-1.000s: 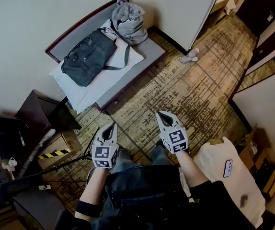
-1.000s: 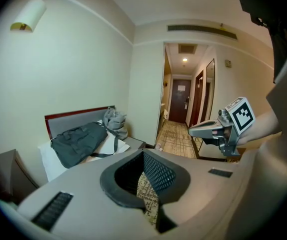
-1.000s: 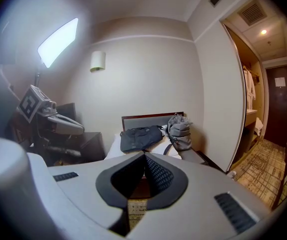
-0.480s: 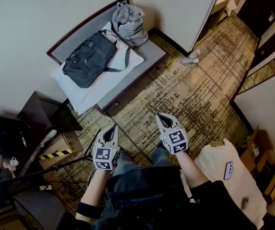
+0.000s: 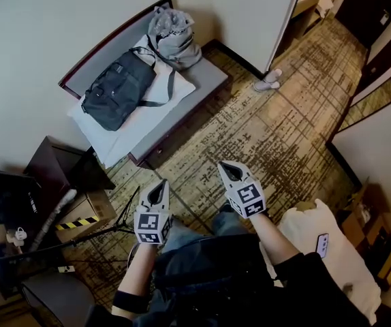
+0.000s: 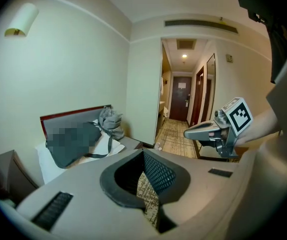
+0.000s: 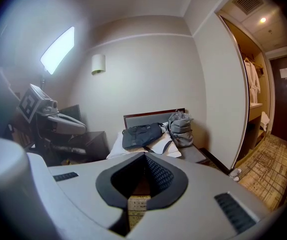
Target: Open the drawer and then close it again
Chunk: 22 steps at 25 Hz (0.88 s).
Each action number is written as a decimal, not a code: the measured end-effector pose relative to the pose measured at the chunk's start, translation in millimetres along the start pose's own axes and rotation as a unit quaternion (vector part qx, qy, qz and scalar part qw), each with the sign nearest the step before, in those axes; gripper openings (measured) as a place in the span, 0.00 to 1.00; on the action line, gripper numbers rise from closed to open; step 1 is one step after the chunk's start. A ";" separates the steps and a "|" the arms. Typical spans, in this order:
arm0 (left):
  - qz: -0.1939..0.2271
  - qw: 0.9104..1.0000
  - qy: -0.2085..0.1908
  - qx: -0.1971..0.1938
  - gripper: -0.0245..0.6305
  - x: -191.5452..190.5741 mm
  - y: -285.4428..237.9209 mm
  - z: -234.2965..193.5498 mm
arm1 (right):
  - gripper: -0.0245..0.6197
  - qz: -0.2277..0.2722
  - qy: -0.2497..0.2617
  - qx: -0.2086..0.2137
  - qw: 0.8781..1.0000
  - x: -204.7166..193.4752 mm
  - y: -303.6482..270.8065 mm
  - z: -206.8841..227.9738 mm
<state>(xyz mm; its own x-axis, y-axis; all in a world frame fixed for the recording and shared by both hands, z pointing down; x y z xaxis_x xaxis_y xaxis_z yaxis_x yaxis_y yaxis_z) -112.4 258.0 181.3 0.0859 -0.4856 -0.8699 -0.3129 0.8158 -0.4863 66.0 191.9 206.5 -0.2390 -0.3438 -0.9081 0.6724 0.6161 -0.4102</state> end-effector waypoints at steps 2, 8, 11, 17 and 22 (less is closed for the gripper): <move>0.002 1.000 -0.013 -0.006 0.04 7.7 -8.0 15.1 | 0.04 0.005 -0.002 -0.001 1.000 1.7 5.4 12.9; 0.001 0.999 -0.035 -0.009 0.04 26.2 -31.9 49.1 | 0.04 0.011 -0.013 -0.001 1.000 -0.4 18.6 50.0; -0.002 0.999 -0.040 -0.011 0.04 31.4 -42.5 63.2 | 0.04 0.008 -0.018 0.001 1.000 -3.7 25.0 63.5; -0.014 0.995 -0.086 -0.036 0.04 38.7 -71.5 82.2 | 0.04 -0.007 -0.037 0.000 0.999 -14.8 17.0 85.9; -0.012 0.993 -0.104 -0.058 0.04 50.1 -107.5 64.1 | 0.04 -0.025 -0.043 -0.010 0.999 -8.1 -15.7 102.4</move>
<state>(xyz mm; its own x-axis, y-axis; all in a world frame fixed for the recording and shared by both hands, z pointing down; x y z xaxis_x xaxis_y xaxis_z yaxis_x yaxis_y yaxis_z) -13.8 166.0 184.7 0.2842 -0.4198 -0.8620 -0.4143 0.7570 -0.5053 129.1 112.5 229.0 -0.2101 -0.4327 -0.8767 0.6469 0.6109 -0.4565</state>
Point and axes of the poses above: the fingertips, and each gripper's own axes: y backward along the fingers, z to its right, x out of its top, the point moved 1 cm from there along y, backward along the fingers, and after that the axes turned 3 degrees about y, right-handed, at the moved point
